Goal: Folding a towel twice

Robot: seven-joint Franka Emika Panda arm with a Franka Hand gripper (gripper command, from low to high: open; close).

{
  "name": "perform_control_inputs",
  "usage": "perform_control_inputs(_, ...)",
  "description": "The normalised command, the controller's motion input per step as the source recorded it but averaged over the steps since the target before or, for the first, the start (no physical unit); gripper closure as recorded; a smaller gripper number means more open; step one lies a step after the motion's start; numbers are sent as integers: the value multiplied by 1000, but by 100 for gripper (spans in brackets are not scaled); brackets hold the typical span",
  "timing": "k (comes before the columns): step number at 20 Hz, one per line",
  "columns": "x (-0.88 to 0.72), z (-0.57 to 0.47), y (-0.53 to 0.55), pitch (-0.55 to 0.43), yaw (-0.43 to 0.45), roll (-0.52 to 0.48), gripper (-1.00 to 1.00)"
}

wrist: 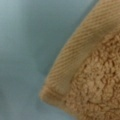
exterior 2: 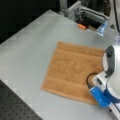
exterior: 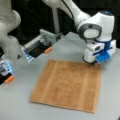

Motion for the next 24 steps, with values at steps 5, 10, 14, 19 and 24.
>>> perform_control_inputs(5, 3, -127, -106, -69, 84, -52, -100)
perform_control_inputs(10, 20, -130, -119, -82, 79, -15, -100)
perform_control_inputs(14, 31, -129, -115, -115, 97, 19, 100)
perform_control_inputs(19, 10, -115, -123, -131, 97, 52, 100)
perform_control_inputs(24, -55, -105, -142, -91, 52, 81, 100)
